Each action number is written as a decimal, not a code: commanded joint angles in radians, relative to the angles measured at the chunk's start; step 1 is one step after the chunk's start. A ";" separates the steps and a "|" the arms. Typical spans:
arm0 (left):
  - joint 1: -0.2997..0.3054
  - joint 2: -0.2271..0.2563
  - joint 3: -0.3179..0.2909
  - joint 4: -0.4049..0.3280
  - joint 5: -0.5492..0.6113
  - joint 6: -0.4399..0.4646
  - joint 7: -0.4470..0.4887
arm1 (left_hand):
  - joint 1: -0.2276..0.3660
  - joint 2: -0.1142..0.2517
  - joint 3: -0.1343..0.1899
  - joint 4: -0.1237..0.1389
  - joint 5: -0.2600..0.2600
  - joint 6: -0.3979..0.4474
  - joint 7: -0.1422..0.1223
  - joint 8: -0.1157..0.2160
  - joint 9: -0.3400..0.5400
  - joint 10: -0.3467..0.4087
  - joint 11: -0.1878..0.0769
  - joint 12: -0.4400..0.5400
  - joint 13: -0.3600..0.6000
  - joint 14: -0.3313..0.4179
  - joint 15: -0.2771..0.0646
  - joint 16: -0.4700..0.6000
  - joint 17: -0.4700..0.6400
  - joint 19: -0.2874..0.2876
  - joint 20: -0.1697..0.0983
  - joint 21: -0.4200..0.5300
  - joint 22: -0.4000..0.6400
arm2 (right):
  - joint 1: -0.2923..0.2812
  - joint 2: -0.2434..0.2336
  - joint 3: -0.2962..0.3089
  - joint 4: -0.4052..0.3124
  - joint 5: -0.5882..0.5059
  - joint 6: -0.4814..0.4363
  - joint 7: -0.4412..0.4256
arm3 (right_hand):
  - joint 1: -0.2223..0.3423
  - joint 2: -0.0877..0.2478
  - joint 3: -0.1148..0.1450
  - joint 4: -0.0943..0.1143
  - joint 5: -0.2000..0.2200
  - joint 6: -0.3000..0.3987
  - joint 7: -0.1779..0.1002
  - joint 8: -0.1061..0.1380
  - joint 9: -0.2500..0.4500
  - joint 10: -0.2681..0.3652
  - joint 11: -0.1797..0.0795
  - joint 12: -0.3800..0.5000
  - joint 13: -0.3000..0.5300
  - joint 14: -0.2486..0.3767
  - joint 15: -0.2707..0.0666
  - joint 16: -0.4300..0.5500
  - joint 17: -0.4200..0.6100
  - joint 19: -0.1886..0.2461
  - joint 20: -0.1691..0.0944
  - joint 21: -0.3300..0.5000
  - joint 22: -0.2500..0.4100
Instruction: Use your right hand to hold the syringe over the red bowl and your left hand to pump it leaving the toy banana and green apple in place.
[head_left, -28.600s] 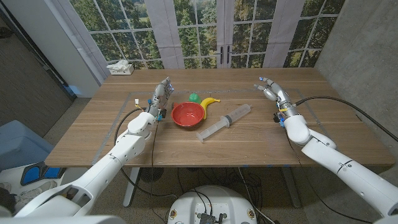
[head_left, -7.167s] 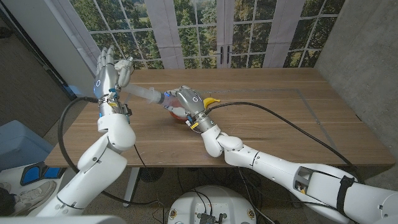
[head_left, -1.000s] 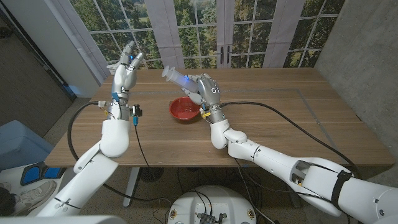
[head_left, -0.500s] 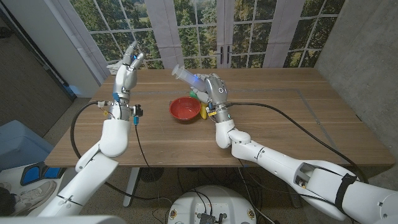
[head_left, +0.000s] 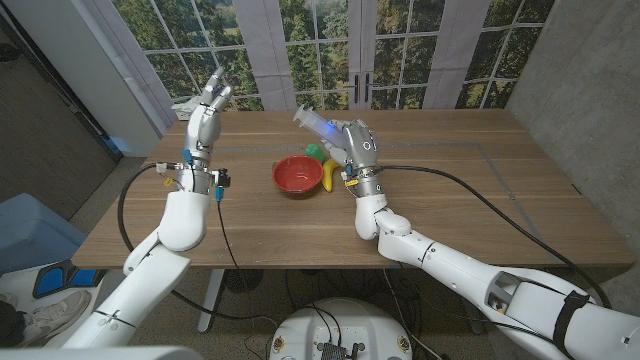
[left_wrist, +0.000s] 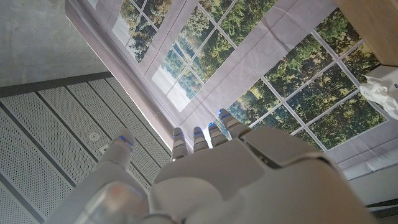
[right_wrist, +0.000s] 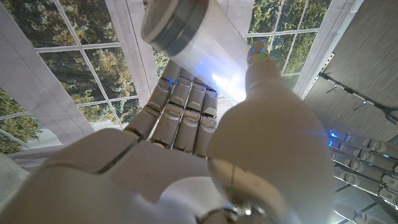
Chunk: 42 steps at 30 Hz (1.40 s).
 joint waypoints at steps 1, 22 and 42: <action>0.003 -0.007 0.004 -0.008 -0.017 0.009 -0.017 | 0.006 0.009 0.003 -0.010 0.003 0.003 -0.004 0.003 0.005 0.005 -0.005 0.006 0.005 0.007 -0.040 0.004 0.000 0.005 0.002 0.003 0.003 | -0.053 -0.042 0.033 -0.097 0.001 -0.125 0.054 | 0.100 0.116 0.019 0.016 0.004 0.180 -0.181 0.008 0.009 0.133 -0.134 0.002 0.002 0.010 -0.127 0.004 0.004 0.000 -0.089 0.007 0.003; 0.021 -0.010 0.012 -0.024 -0.120 0.055 -0.047 | 0.008 0.010 0.004 -0.014 0.002 0.000 0.000 0.001 0.005 -0.001 -0.003 0.002 0.005 0.003 -0.041 0.002 0.000 0.005 -0.001 0.001 0.004 | -0.152 -0.122 0.080 -0.250 -0.019 -0.337 0.164 | 0.095 0.116 0.020 0.018 0.005 0.177 -0.180 0.009 0.011 0.134 -0.129 -0.002 0.006 0.004 -0.124 -0.002 0.006 -0.004 -0.086 0.010 0.002; 0.018 0.010 0.023 0.006 -0.298 0.077 -0.110 | 0.006 0.014 0.004 -0.016 0.002 -0.021 0.047 -0.005 0.005 -0.007 0.003 0.000 0.005 -0.003 -0.042 0.001 0.001 0.007 -0.004 -0.002 0.004 | -0.205 -0.171 0.093 -0.323 -0.039 -0.493 0.257 | 0.096 0.115 0.024 0.015 0.007 0.174 -0.177 0.010 0.012 0.134 -0.128 -0.007 0.009 0.003 -0.125 -0.005 0.010 -0.007 -0.084 0.014 0.001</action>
